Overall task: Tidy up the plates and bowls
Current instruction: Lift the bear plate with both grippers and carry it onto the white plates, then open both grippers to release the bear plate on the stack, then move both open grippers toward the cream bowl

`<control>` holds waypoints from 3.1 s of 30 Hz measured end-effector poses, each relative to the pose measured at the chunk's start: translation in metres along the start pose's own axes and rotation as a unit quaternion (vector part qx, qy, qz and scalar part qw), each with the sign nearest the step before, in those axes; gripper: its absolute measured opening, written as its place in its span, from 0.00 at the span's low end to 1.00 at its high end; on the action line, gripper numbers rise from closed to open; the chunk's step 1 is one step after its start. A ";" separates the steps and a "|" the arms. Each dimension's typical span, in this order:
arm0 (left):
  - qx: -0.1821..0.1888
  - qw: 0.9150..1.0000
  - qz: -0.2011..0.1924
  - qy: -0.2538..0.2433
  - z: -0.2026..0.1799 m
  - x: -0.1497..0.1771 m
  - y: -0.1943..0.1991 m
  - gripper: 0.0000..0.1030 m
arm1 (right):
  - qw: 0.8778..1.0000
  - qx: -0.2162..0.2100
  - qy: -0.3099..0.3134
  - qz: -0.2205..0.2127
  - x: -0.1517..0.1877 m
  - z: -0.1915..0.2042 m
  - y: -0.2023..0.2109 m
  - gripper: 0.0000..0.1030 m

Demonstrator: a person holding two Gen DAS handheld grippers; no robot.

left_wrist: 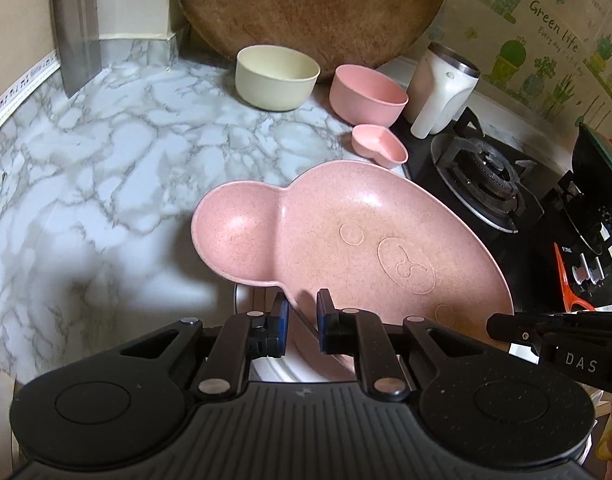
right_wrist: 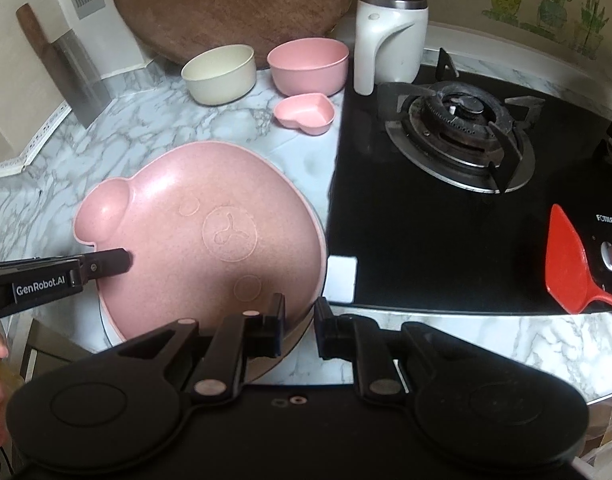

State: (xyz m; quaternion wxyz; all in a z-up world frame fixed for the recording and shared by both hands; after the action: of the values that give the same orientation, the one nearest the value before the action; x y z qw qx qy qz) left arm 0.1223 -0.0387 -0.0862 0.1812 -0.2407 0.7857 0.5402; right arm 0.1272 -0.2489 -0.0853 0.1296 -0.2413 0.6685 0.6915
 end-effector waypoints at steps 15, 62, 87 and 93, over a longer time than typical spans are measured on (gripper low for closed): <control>-0.010 1.000 0.003 0.013 0.007 0.022 0.012 0.13 | 1.000 -0.023 0.014 0.015 0.014 0.006 -0.001 0.15; 0.071 0.994 0.002 -0.077 0.014 0.026 0.049 0.48 | 0.999 -0.021 -0.009 -0.025 0.003 0.031 0.015 0.39; 0.052 0.983 -0.135 -0.111 0.043 -0.037 0.112 0.77 | 0.988 -0.042 -0.009 -0.150 -0.035 0.095 0.083 0.96; 0.031 0.983 -0.151 -0.103 0.052 -0.067 0.114 0.77 | 0.987 -0.041 -0.007 -0.154 -0.065 0.101 0.082 0.97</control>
State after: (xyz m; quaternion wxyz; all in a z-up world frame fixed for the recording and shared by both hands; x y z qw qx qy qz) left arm 0.1127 0.0567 0.0188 0.3481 -0.2941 0.7338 0.5039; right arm 0.1251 -0.1456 0.0169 0.2287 -0.3416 0.5937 0.6917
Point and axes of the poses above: each gripper's, at about its wrist camera, not at the fingertips, and y roughly against the way its jaws point, z to its left, x to its underside, the point moved 3 cm from there along -y, roughly the way its jaws point, and after that the axes turned 8 degrees about x, right-handed, at the moved point
